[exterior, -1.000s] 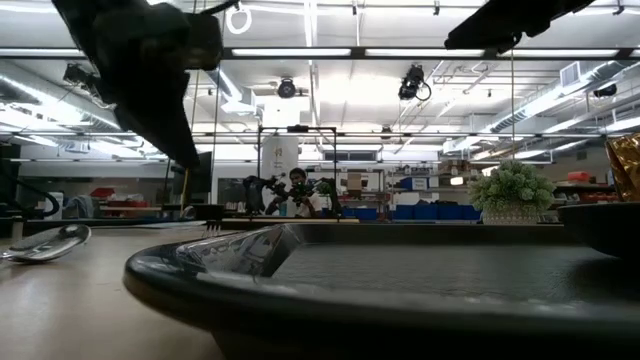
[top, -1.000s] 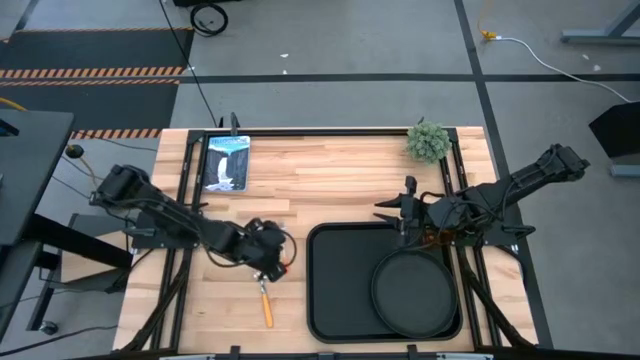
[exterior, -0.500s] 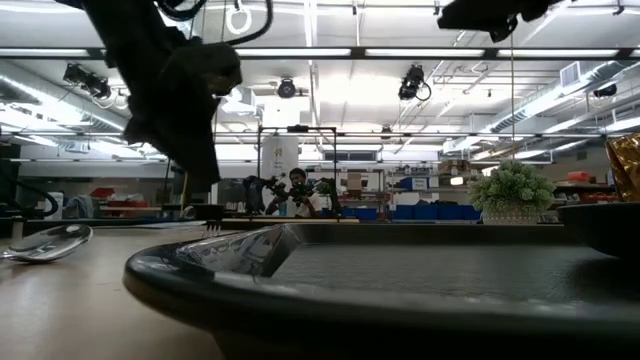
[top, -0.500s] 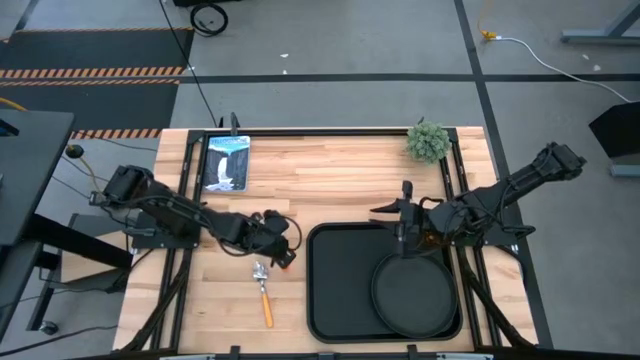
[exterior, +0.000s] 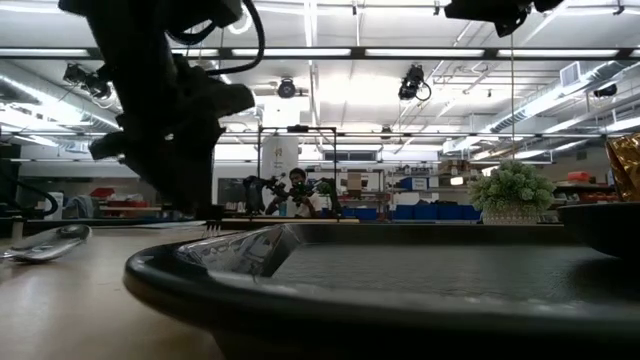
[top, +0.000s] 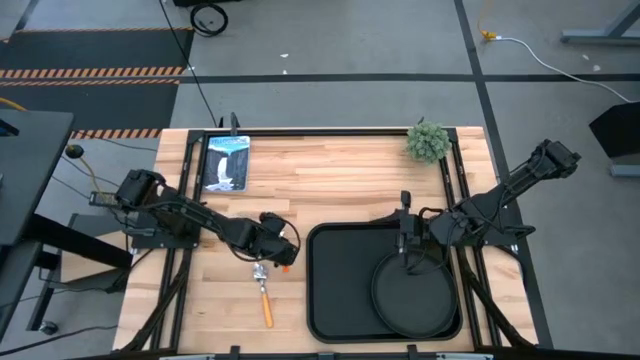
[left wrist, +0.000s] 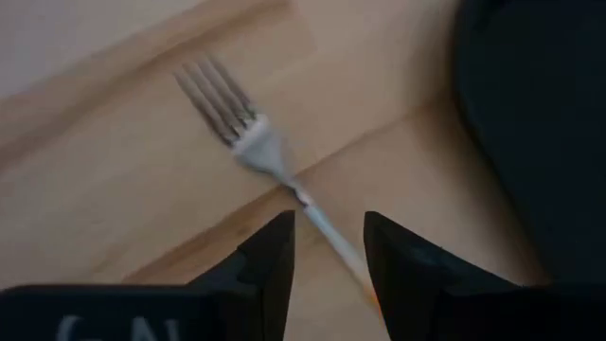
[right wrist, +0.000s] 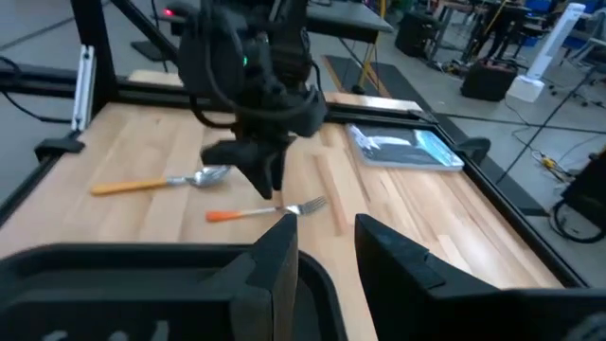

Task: Pick and place plate/cup/fork/spoon on tray
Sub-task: Put the orange fork on the black tray to the left of the black plate

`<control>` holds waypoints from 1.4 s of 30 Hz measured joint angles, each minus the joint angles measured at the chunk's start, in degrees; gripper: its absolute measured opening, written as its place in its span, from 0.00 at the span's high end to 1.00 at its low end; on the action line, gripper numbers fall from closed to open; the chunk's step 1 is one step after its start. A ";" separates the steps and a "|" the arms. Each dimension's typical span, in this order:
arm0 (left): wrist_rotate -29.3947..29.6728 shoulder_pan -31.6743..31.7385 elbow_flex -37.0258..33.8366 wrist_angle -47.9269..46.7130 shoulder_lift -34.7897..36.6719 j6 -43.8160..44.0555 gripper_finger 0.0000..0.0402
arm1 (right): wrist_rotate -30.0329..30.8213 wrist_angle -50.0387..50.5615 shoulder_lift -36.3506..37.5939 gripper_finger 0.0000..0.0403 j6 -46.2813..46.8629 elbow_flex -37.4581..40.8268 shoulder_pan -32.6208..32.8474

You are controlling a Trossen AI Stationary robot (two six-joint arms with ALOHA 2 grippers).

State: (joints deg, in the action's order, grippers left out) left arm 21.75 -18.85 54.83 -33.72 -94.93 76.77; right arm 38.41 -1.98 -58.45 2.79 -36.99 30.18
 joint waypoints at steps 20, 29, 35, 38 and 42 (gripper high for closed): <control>0.43 0.09 15.02 -17.56 -15.71 1.38 0.64 | 1.06 -1.88 -2.59 0.72 -0.87 -0.02 0.59; -0.30 0.42 14.24 -15.83 -15.57 2.52 0.62 | 1.03 -2.55 -2.58 0.72 -1.02 -0.02 0.59; -0.91 0.42 14.07 -15.07 -14.70 2.14 0.64 | 1.03 -2.53 -2.57 0.72 -0.90 -0.02 0.59; -0.83 0.43 14.08 -14.92 -14.38 2.15 0.65 | 1.03 -2.64 -2.57 0.72 -0.90 -0.02 0.59; -1.07 0.42 14.08 -14.54 -14.53 2.16 0.65 | 1.03 -2.72 -2.57 0.72 -0.91 -0.02 0.59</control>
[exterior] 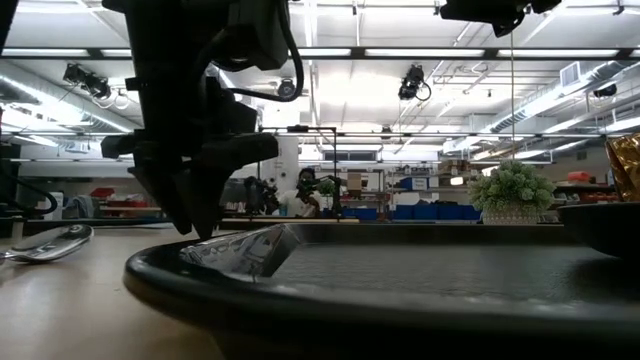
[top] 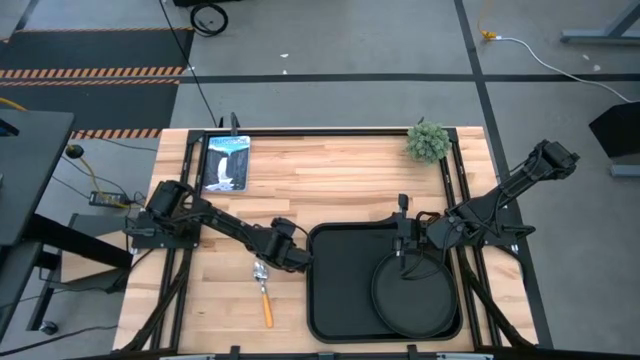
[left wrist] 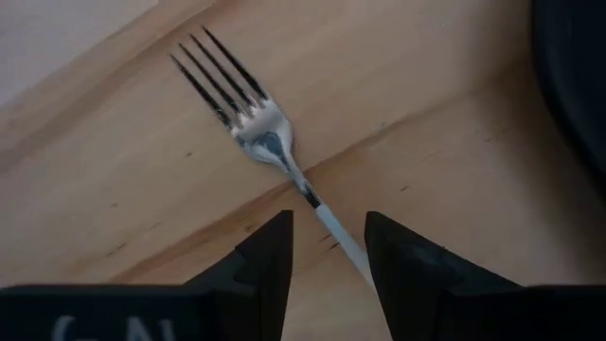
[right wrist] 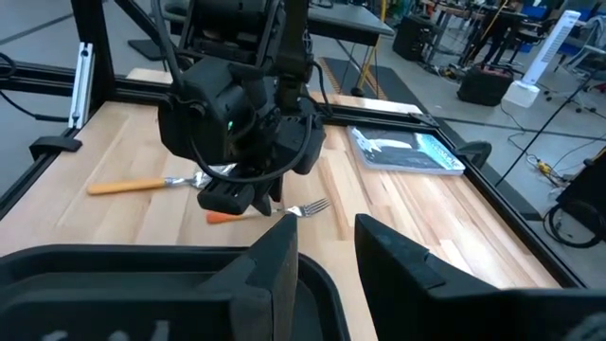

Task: Pick and place plate/cup/fork/spoon on tray
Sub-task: Put the orange fork on the black tray to the left of the black plate

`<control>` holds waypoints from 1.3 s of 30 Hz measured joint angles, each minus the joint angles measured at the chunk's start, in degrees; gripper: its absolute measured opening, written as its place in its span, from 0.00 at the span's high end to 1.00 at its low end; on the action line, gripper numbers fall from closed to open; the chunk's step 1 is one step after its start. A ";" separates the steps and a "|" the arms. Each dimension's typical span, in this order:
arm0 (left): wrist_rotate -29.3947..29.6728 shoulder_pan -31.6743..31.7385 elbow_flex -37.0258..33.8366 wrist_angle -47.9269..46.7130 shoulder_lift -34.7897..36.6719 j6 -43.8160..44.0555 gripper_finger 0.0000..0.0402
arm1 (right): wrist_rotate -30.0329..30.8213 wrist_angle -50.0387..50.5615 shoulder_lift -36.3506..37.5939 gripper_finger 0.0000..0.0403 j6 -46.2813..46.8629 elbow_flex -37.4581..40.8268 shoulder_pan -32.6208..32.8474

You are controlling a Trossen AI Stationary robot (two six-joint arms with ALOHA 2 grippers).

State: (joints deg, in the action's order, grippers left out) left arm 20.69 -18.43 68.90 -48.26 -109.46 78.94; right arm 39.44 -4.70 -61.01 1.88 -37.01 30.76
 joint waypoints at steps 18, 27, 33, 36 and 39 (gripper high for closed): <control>-2.61 -0.32 0.30 1.06 -2.26 -1.37 0.74 | -0.17 0.04 0.00 0.72 0.95 0.00 0.02; -2.69 -0.55 0.22 0.78 -2.00 -3.12 0.97 | -0.15 0.35 0.00 0.72 1.39 0.00 0.13; -3.56 -0.55 0.63 -1.45 -0.35 -3.10 0.97 | -0.07 0.49 0.00 0.72 1.41 0.00 0.22; -3.27 -0.88 2.79 -1.88 0.94 -2.62 0.97 | -0.04 0.72 0.00 0.72 1.15 0.04 0.22; -2.14 -1.85 5.27 -2.67 1.69 -1.75 0.97 | 0.02 0.67 -0.25 0.72 1.14 0.07 0.22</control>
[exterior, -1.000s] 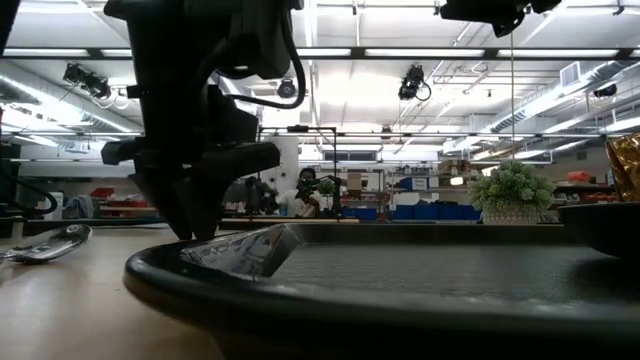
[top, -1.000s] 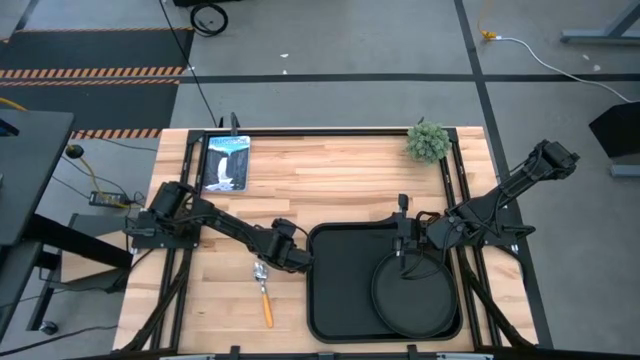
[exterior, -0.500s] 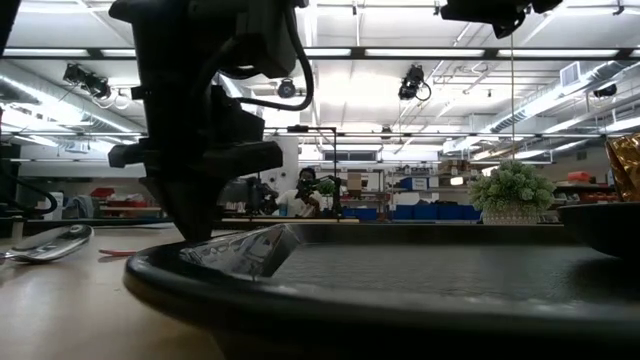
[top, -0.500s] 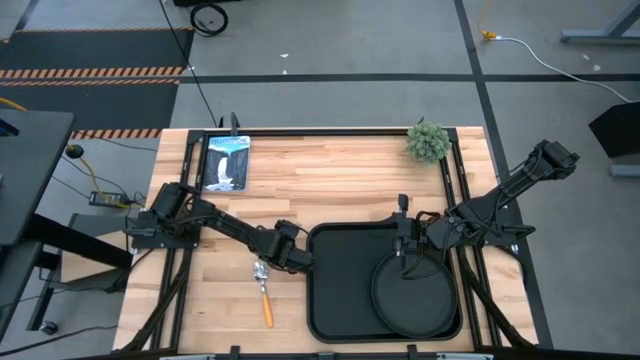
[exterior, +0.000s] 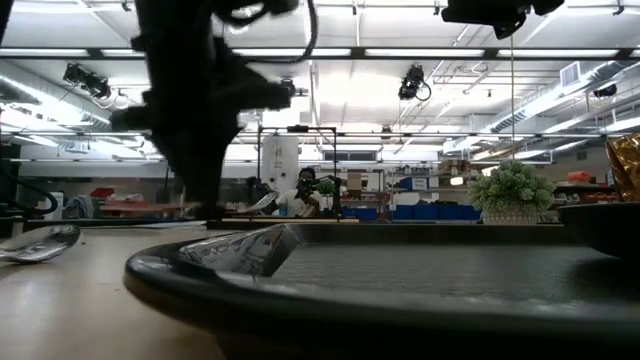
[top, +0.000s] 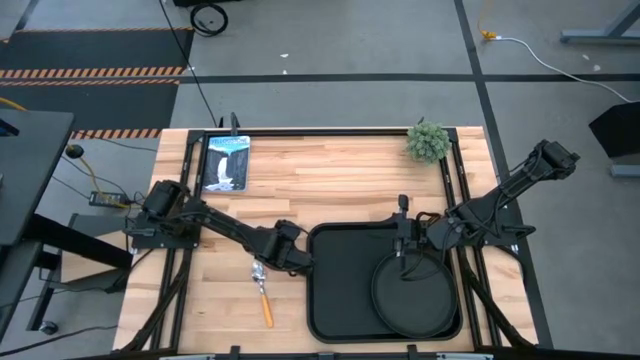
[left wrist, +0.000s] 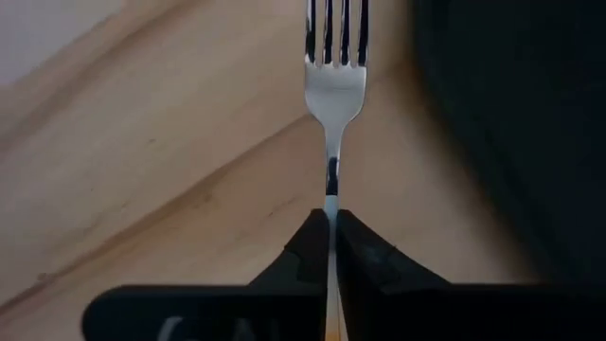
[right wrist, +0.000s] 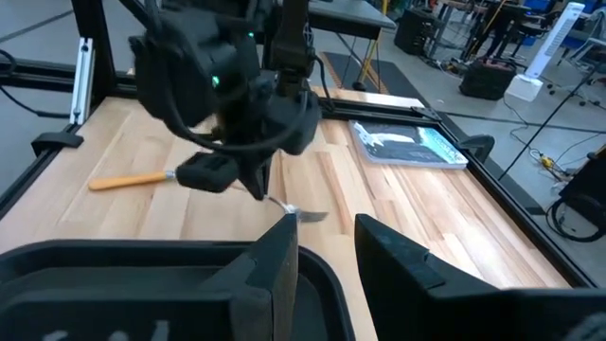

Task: Pick and place plate/cup/fork/spoon on tray
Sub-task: Put the orange fork on the black tray to the left of the black plate

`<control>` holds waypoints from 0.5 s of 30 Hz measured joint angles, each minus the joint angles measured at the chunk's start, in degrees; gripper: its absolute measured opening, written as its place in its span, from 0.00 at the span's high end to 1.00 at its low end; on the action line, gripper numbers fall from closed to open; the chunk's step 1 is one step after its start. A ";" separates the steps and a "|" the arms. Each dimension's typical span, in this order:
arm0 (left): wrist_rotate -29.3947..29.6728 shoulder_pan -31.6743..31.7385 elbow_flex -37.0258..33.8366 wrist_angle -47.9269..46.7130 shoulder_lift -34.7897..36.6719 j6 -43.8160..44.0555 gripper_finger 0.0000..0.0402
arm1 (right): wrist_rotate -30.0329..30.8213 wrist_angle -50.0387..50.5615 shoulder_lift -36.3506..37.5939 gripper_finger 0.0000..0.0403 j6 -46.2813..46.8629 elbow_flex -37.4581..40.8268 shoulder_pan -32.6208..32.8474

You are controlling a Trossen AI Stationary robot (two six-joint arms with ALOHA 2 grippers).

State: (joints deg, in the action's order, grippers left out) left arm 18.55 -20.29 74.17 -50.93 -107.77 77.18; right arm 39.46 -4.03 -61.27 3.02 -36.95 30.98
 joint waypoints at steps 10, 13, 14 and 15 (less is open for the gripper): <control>13.45 -3.01 7.27 1.06 0.38 -4.01 0.97 | 0.01 -0.47 -2.32 0.72 2.74 0.00 -0.01; 15.00 -3.22 7.24 4.64 0.36 -7.68 0.97 | 0.55 -0.16 -2.37 0.72 2.59 0.00 0.00; 15.21 -3.08 7.24 6.03 0.22 -8.85 0.97 | 1.62 -0.18 -2.37 0.72 2.11 0.00 0.00; 15.11 -2.84 7.24 7.26 0.06 -9.56 0.97 | 2.87 -0.22 -2.37 0.72 1.15 0.00 0.00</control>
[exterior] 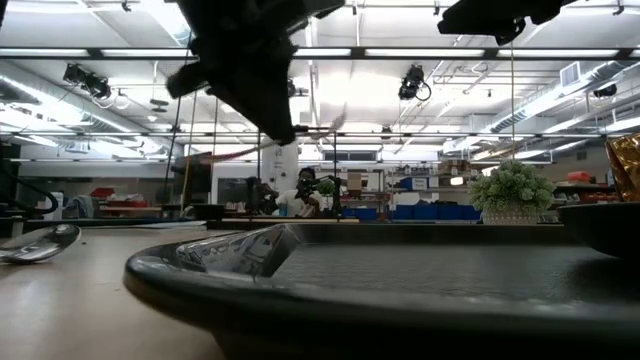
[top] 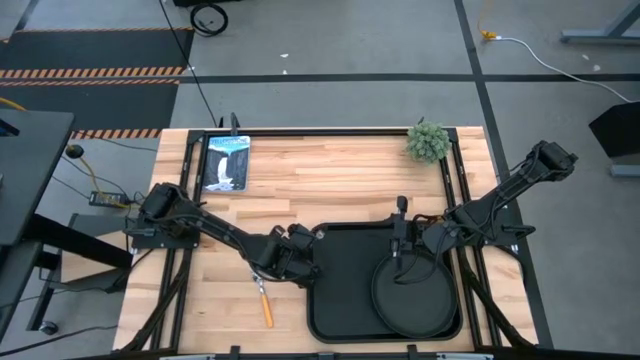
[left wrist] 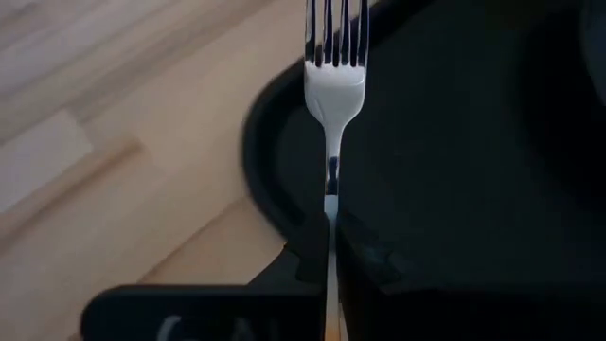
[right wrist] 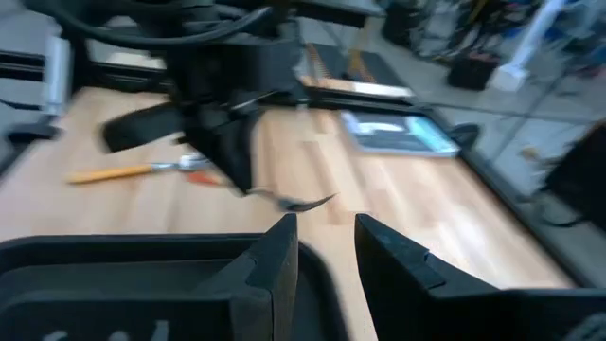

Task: Pick and place plate/cup/fork/spoon on tray
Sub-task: Put the orange fork on the black tray to the left of the black plate

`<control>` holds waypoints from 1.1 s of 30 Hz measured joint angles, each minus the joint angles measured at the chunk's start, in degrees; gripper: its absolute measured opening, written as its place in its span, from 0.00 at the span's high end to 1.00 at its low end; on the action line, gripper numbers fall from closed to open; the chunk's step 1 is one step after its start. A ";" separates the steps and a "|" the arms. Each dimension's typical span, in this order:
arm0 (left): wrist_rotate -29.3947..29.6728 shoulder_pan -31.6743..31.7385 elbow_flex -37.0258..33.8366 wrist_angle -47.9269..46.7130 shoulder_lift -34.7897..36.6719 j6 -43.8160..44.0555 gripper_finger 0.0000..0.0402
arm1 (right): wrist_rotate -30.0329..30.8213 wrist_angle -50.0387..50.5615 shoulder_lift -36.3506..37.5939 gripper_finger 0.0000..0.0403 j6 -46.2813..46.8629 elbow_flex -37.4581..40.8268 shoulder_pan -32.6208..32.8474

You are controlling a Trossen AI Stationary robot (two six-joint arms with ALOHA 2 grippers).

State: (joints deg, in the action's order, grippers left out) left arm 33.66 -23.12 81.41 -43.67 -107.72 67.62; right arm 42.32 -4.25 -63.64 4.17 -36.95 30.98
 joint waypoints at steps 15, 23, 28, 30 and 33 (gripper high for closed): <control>1.08 -2.77 -0.03 28.64 -6.07 5.07 0.97 | 4.55 -3.04 0.00 0.72 -13.75 -0.02 1.72; 1.97 -7.40 13.07 26.62 -17.83 15.16 0.98 | 4.29 -3.00 0.00 0.72 -12.48 -0.02 9.66; 3.56 -9.19 29.82 10.28 -26.14 20.65 0.98 | 4.29 -3.17 0.00 0.72 -10.33 -0.04 15.15; 4.23 -9.32 35.38 5.45 -29.23 23.99 0.98 | 4.24 -3.21 0.00 0.72 -9.89 -0.04 17.15; 4.04 -9.18 40.79 0.12 -33.00 28.05 0.98 | 4.24 -3.24 0.00 0.72 -9.80 -0.04 19.66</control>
State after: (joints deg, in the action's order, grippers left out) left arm 37.70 -32.31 122.19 -43.54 -140.72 95.67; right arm 46.57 -7.49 -63.64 -5.63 -36.99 50.64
